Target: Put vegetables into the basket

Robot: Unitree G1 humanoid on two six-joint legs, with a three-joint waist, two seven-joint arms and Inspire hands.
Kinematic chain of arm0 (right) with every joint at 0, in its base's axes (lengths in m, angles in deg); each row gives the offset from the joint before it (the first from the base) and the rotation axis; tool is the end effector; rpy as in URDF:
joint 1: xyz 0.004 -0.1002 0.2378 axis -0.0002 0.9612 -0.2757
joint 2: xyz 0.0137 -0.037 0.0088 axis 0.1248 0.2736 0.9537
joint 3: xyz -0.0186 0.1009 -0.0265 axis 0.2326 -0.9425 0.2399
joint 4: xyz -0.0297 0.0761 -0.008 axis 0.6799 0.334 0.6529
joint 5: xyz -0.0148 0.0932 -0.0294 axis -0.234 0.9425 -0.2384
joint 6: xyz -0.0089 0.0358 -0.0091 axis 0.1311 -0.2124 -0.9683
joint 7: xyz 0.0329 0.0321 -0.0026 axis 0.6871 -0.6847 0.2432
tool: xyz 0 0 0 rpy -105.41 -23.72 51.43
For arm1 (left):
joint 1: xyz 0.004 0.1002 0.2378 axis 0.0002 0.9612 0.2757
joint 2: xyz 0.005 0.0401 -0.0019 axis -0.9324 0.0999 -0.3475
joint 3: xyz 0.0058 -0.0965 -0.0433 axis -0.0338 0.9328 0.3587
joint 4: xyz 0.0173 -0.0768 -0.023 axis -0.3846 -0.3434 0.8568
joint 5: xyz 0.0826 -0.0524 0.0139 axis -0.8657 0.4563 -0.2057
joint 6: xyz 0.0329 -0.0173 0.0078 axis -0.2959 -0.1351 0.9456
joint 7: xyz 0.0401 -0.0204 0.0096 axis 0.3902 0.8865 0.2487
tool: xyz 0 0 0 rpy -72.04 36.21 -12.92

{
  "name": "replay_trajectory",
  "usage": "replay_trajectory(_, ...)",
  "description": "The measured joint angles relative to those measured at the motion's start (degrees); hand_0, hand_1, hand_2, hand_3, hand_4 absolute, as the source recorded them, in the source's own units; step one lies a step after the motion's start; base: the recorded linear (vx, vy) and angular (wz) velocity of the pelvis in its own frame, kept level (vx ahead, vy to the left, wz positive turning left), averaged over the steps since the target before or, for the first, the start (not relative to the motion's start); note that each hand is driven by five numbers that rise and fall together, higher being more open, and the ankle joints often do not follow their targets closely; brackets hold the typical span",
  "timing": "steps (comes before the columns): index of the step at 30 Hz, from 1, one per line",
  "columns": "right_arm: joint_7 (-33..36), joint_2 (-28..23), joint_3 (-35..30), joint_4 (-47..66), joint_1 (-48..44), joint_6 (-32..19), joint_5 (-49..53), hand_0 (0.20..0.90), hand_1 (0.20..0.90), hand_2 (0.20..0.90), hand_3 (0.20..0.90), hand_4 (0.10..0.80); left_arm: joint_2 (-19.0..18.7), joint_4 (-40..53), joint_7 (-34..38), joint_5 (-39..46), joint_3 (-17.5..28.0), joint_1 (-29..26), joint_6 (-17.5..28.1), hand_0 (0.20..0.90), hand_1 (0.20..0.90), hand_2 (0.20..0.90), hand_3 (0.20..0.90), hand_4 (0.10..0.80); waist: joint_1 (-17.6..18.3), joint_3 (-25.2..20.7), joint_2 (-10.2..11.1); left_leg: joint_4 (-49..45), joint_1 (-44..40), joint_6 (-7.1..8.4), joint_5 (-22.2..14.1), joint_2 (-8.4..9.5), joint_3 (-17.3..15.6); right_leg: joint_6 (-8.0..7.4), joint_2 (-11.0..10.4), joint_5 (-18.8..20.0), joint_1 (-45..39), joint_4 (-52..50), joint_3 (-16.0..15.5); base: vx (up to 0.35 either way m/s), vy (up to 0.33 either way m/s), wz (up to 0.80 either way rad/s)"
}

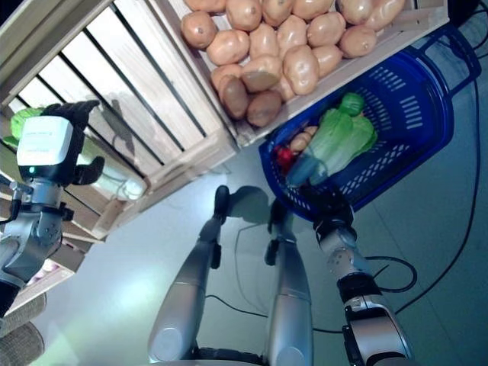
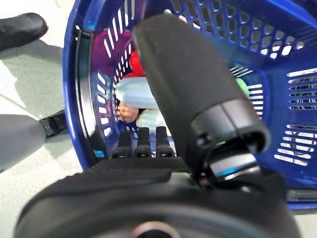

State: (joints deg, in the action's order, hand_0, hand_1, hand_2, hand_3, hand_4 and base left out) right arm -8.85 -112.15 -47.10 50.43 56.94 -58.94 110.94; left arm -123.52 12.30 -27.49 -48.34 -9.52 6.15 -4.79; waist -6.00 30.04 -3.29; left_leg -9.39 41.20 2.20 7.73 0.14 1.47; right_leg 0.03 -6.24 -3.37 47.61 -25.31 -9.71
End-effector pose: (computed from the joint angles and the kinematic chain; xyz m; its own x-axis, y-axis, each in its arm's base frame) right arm 0.2788 -0.2355 0.0434 0.8538 -0.3421 -0.3925 0.4948 0.7678 0.4070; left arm 0.2422 0.2980 0.1346 0.9248 0.0253 0.3795 -0.3791 -0.0210 0.9251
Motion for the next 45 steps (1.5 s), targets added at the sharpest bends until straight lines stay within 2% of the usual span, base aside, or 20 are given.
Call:
replay_trajectory(3, 0.0, -0.3, 0.0, 0.0, 0.2, 0.0, 0.0, 0.900, 0.900, 0.900, 0.900, 0.800, -0.1, 3.6, -6.3, 1.3, -0.7, 0.9, -1.8, 0.900, 0.900, 0.900, 0.900, 0.800, -0.9, 0.0, -0.6, 0.0, 0.1, 0.03, 0.0, -0.04, 0.0, 0.09, 0.0, -0.3, 0.0, -0.2, -0.3, 0.008, 0.029, 0.07)
replay_trajectory(9, 0.0, -1.8, 0.0, -0.2, 0.1, 0.9, -0.2, 0.900, 0.900, 0.900, 0.900, 0.800, -2.3, 10.1, -14.8, 1.3, -7.4, 0.3, -5.3, 0.900, 0.900, 0.900, 0.900, 0.800, -1.8, 0.0, -1.7, 0.0, 0.5, 0.02, 0.0, 0.18, 0.4, -0.04, -0.3, -0.4, 0.3, -0.3, -0.7, -0.004, 0.015, 0.04)
replay_trajectory(13, -0.1, -2.5, 0.0, -1.9, -0.9, 1.1, -0.2, 0.900, 0.900, 0.900, 0.900, 0.800, -3.6, 10.7, -20.9, 0.8, -12.1, -4.3, -8.4, 0.900, 0.900, 0.900, 0.900, 0.800, -1.6, 0.0, -2.5, 0.0, 0.9, 0.24, 0.2, 0.65, 1.4, -0.04, -0.9, -1.0, 0.6, -1.2, -1.4, 0.002, 0.020, 0.13)
replay_trajectory(22, -0.4, -3.3, 0.0, -3.5, -2.5, 1.2, -0.2, 0.900, 0.900, 0.900, 0.900, 0.800, -4.9, 10.7, -22.4, -5.0, -15.2, -9.8, -12.8, 0.900, 0.900, 0.900, 0.900, 0.800, -1.3, 0.0, -2.5, -0.1, 1.8, 0.30, 0.3, 0.81, 1.5, 0.00, -1.2, -1.4, 1.6, -1.9, -1.5, 0.000, 0.008, 0.02)
replay_trajectory(27, -0.3, -3.6, 0.0, -3.1, -2.3, 1.2, -0.2, 0.900, 0.900, 0.900, 0.900, 0.800, -4.9, 8.2, -18.8, -10.9, -15.1, -9.6, -14.1, 0.900, 0.900, 0.900, 0.900, 0.800, -1.1, 0.0, -2.5, -0.1, 2.0, 0.29, 0.3, 0.81, 1.4, 0.00, -1.2, -1.4, 1.9, -1.9, -1.5, 0.000, 0.000, 0.00)
replay_trajectory(31, -0.3, -3.8, 0.0, -2.9, -2.2, 1.2, -0.1, 0.900, 0.900, 0.900, 0.900, 0.800, -4.9, 4.3, -8.3, -12.7, -14.9, -7.7, -13.6, 0.900, 0.900, 0.900, 0.900, 0.800, -1.2, 0.0, -2.5, -0.1, 2.2, 0.29, 0.2, 0.81, 1.4, 0.00, -1.2, -1.4, 2.1, -1.9, -1.5, -0.008, 0.009, 0.00)
replay_trajectory(34, -0.3, -4.2, 0.0, -1.2, -1.6, 1.2, -0.1, 0.900, 0.900, 0.900, 0.900, 0.800, -4.9, 0.2, -0.7, -13.2, -14.7, -7.4, -10.4, 0.900, 0.900, 0.900, 0.900, 0.800, -1.1, 0.0, -2.5, -0.2, 2.7, 0.29, 0.2, 0.85, 1.4, 0.01, -1.2, -1.4, 2.7, -2.0, -1.4, -0.034, 0.041, 0.00)
replay_trajectory(37, -0.3, -4.4, 0.0, -0.5, -1.3, 1.4, -0.1, 0.900, 0.900, 0.900, 0.900, 0.800, -5.0, -1.9, 3.1, -13.2, -14.9, -7.4, -7.5, 0.900, 0.900, 0.900, 0.900, 0.800, -1.0, 0.0, -2.5, -0.3, 3.1, 0.29, 0.2, 0.84, 1.4, 0.00, -1.2, -1.4, 2.9, -2.0, -1.4, -0.025, 0.056, 0.01)
replay_trajectory(45, -0.2, -5.6, 0.0, 2.1, -1.2, 2.1, 0.0, 0.900, 0.900, 0.900, 0.900, 0.800, -4.9, -4.5, 6.4, -12.5, -15.6, -4.8, -6.3, 0.900, 0.900, 0.900, 0.900, 0.800, 0.1, 0.0, -2.5, -0.1, 3.5, 0.27, 0.2, 0.85, 1.1, -0.02, -1.2, -1.4, 3.6, -1.9, -1.0, -0.020, 0.029, -0.02)
